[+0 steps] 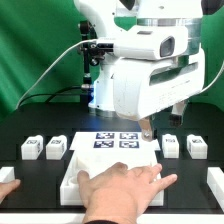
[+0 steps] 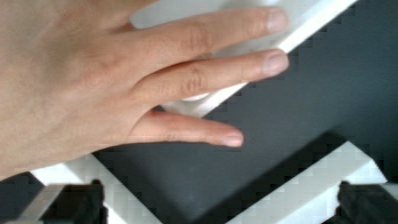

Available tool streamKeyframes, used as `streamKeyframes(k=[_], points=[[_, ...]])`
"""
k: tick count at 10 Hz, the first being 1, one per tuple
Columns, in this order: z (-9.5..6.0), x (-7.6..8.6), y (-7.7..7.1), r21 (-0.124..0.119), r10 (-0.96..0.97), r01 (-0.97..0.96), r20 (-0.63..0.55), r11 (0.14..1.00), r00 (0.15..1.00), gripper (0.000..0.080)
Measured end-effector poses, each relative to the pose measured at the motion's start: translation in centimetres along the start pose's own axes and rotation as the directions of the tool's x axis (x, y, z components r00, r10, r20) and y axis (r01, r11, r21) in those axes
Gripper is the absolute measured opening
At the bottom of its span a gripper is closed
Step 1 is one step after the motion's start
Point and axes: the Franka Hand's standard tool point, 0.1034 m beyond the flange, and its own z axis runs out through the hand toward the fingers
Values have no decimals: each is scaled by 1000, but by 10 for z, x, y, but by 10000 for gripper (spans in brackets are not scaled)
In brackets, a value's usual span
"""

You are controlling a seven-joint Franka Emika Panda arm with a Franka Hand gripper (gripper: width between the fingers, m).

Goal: Assemble one leg

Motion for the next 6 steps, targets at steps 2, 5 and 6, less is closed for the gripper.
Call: streamKeyframes(k=[2, 5, 6], points=[[0, 0, 0, 1, 0, 0, 0, 1000, 1000, 650], [1, 0, 0, 1, 0, 0, 1, 1000, 1000, 650], [1, 0, 0, 1, 0, 0, 1, 1000, 1000, 650]])
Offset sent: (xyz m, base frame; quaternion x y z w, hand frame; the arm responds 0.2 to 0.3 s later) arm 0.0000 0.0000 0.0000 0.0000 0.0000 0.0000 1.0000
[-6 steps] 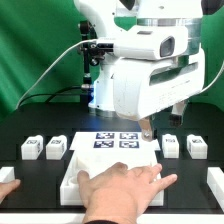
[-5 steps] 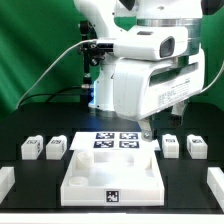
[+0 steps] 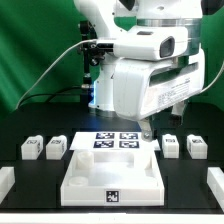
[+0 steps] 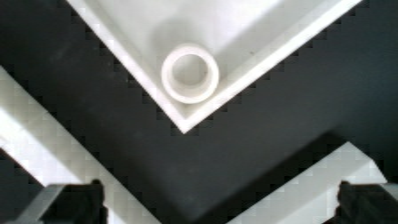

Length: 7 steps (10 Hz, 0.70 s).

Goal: Assemble one leg

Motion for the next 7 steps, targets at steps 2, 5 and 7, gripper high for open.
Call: streamKeyframes(k=[2, 5, 7], points=[[0, 0, 0, 0, 0, 0, 0, 1000, 1000, 650], [0, 0, 0, 0, -18, 18, 0, 1000, 1000, 650], [0, -1, -3, 2, -52, 52, 3, 999, 999, 650]])
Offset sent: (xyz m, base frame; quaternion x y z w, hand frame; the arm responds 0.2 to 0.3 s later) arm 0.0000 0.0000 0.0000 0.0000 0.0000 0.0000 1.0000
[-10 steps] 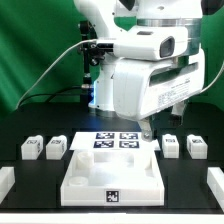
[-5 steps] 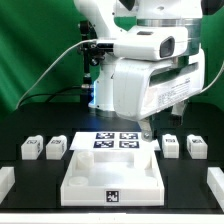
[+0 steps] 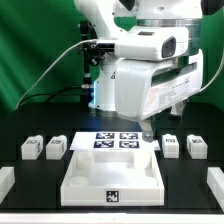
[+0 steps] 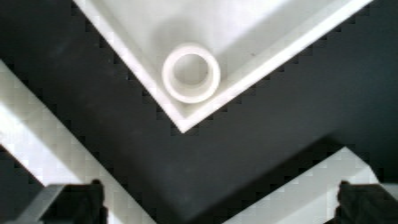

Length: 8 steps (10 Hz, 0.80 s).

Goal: Assemble one leg

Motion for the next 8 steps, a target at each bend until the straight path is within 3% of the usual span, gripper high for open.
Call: streamKeyframes(k=[2, 4, 6, 8], points=[[7, -25, -23, -1, -303, 303, 26, 953, 953, 650], [21, -68, -24, -10, -543, 544, 19, 839, 839, 650], [24, -78, -18, -2, -657, 658, 24, 753, 753, 650], [24, -78, -18, -1, -671, 671, 27, 742, 741, 650]])
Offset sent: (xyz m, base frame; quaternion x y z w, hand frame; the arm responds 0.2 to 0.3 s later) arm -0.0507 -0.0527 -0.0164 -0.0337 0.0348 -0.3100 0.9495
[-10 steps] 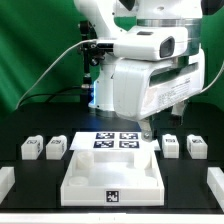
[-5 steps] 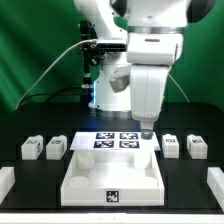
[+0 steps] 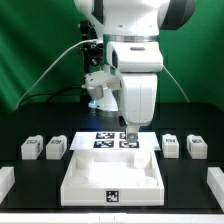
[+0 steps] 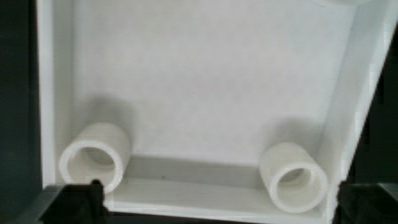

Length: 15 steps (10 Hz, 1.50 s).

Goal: Assemble one leg

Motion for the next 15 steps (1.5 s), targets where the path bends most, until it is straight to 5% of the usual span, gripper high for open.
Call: streamKeyframes(k=[1, 2, 3, 5, 7, 9, 11, 12, 13, 14, 15], points=[[2, -1, -2, 4, 2, -2, 0, 1000, 1000, 650], [14, -2, -19, 36, 10, -10, -3, 999, 1000, 650], [26, -5, -35, 37, 17, -17, -6, 999, 1000, 650], [65, -9, -68, 76, 43, -42, -24, 996, 999, 650], [81, -11, -72, 95, 56, -53, -32, 994, 998, 650], [79, -11, -71, 91, 56, -53, -31, 994, 998, 650], [79, -12, -72, 92, 56, -53, -31, 994, 998, 388], [79, -12, -72, 92, 56, -53, -31, 994, 998, 388], [80, -12, -72, 92, 57, -53, -31, 994, 998, 211], [80, -12, -72, 92, 57, -53, -31, 994, 998, 211], [79, -12, -71, 87, 57, -55, -31, 995, 998, 64]])
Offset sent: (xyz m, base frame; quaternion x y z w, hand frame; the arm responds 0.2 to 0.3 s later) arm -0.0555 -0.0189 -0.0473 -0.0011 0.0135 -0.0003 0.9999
